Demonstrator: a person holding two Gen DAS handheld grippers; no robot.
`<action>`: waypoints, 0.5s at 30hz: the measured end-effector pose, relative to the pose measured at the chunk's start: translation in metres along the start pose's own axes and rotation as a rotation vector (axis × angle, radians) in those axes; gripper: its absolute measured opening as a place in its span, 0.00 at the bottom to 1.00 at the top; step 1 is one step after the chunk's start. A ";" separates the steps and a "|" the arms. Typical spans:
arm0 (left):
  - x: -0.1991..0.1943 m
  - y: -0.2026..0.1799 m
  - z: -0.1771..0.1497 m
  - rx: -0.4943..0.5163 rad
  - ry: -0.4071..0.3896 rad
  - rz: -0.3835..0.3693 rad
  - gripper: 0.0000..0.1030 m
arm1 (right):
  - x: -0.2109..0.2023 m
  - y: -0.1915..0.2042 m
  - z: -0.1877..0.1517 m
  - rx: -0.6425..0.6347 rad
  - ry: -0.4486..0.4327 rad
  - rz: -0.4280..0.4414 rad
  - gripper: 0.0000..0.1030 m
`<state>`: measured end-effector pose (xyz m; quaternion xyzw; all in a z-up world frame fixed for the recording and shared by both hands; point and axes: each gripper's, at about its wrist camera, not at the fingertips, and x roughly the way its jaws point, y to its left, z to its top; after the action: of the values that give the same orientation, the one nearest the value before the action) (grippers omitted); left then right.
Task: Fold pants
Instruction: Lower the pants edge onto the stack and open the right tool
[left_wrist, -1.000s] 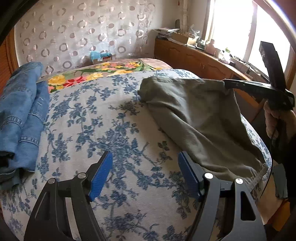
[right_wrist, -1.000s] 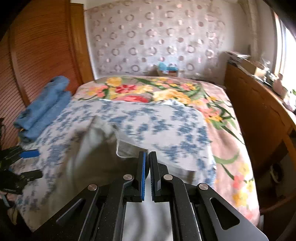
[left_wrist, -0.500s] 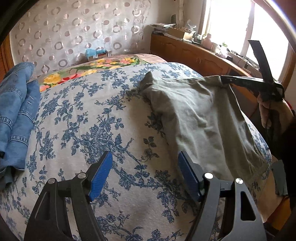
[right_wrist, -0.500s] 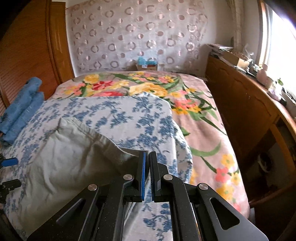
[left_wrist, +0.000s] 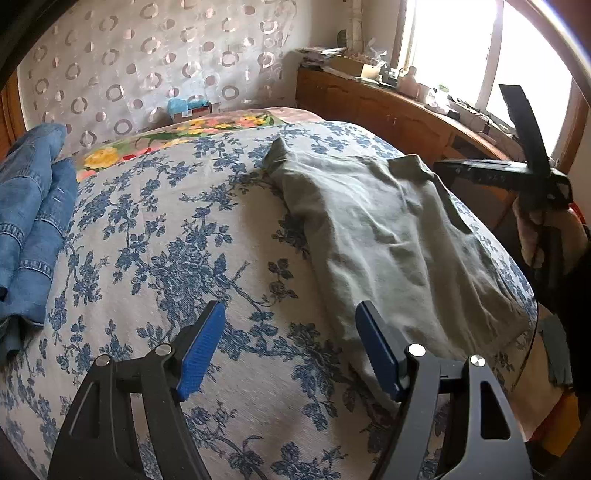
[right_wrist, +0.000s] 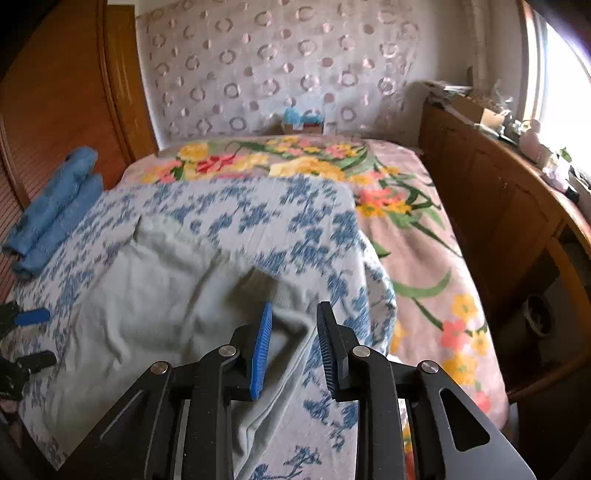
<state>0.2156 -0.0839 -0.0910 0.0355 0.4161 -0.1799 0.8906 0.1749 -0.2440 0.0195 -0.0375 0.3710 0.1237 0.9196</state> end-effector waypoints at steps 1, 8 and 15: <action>0.000 -0.001 -0.001 -0.001 0.002 -0.002 0.72 | 0.003 0.000 -0.003 -0.003 0.014 0.000 0.26; 0.006 -0.001 -0.012 -0.011 0.026 0.001 0.72 | 0.034 -0.023 0.006 0.024 0.089 -0.081 0.26; 0.004 -0.002 -0.018 -0.023 0.023 0.003 0.72 | 0.015 -0.040 0.011 0.076 0.041 -0.100 0.26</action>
<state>0.2044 -0.0828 -0.1057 0.0279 0.4284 -0.1734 0.8864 0.2029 -0.2782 0.0165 -0.0236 0.3920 0.0626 0.9175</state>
